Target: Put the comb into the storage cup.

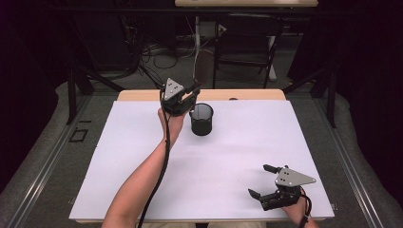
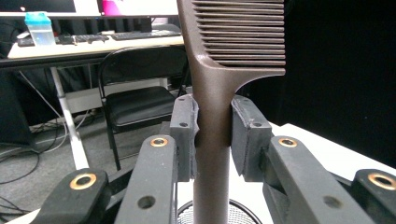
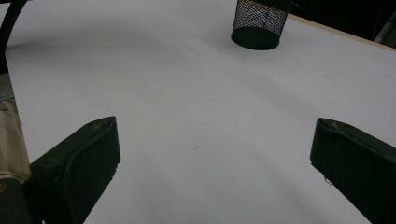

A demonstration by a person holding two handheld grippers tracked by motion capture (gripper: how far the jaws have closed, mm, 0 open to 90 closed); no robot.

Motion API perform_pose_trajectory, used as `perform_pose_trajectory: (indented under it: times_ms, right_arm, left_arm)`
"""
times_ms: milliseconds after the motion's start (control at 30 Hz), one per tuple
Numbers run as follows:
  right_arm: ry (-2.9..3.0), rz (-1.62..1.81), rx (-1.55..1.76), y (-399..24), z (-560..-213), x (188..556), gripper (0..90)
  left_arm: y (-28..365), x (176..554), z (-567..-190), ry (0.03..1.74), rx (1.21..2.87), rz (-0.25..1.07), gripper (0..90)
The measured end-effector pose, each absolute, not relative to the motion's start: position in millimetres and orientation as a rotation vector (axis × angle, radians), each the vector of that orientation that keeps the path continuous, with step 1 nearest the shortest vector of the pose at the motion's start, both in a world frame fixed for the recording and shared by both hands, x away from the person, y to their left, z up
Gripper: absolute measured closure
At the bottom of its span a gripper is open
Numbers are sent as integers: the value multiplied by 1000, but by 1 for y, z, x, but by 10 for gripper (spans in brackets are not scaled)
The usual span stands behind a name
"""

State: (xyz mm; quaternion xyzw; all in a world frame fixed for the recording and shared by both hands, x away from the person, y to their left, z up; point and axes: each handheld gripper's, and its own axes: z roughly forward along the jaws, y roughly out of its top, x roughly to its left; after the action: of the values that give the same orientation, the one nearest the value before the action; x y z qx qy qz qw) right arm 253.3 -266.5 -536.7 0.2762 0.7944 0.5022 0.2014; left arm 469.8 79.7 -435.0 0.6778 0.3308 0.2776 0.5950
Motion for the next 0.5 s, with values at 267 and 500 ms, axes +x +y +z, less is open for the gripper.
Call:
perform_pose_trajectory:
  times_ms: [267,500]
  right_arm:
    - [2221,1404,773,-267,-537,253,12]
    - [2222,1402,771,-267,-537,253,13]
  left_arm:
    - [77,475,-437,771,1572,650,725]
    - [74,477,-438,769,1568,653,725]
